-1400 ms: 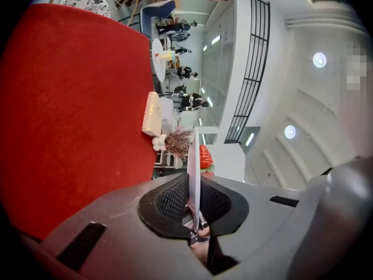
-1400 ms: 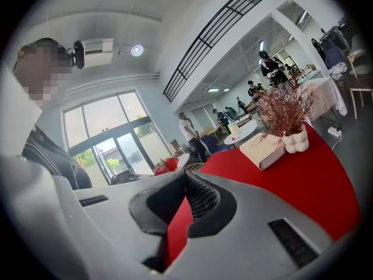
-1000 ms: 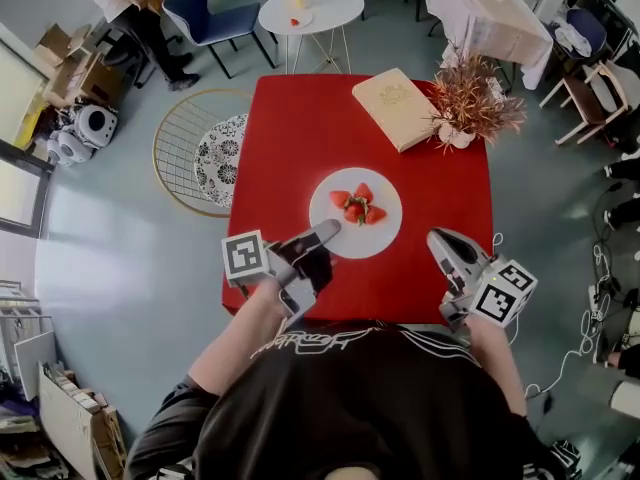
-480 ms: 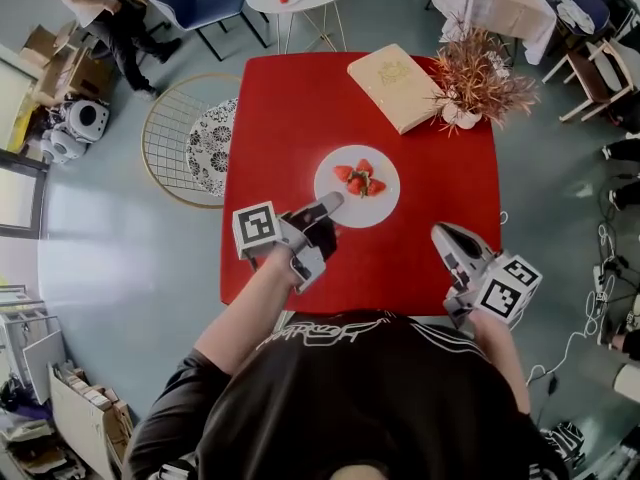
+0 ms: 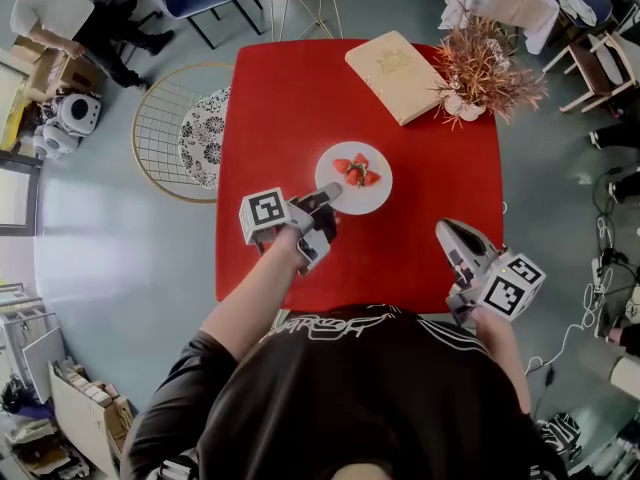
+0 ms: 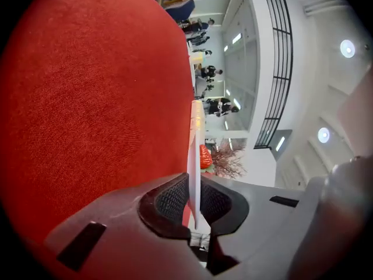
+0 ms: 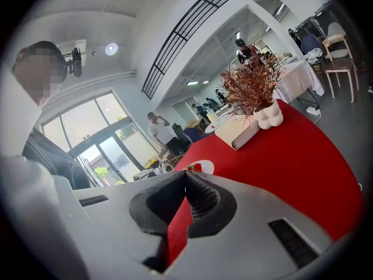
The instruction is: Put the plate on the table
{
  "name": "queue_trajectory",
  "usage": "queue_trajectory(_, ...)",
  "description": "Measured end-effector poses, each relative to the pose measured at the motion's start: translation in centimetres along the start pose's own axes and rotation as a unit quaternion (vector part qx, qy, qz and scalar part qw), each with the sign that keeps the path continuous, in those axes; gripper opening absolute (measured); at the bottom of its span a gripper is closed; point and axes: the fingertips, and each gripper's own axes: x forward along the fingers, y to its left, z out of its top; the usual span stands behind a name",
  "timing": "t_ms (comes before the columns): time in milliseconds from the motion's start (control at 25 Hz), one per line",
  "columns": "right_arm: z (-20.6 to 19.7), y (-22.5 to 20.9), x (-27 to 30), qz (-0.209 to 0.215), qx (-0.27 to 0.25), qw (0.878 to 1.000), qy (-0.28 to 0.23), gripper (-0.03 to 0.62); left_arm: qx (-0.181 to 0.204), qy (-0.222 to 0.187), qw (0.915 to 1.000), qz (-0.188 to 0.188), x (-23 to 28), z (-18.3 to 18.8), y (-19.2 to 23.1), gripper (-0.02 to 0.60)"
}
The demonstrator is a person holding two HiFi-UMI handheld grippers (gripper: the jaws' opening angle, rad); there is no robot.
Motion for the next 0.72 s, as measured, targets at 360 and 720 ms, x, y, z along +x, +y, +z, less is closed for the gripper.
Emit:
queue_trajectory(360, -1.0, -1.0, -0.2, -0.01, 0.019, 1.0, 0.002, 0.007, -0.016, 0.002, 0.9995, 0.025, 0.6, 0.2, 2.5, 0.025)
queue_trajectory(720, -1.7, -1.9, -0.9, -0.019, 0.041, 0.999, -0.005, 0.008, -0.035, 0.002, 0.9978, 0.056, 0.5, 0.0, 4.1, 0.026)
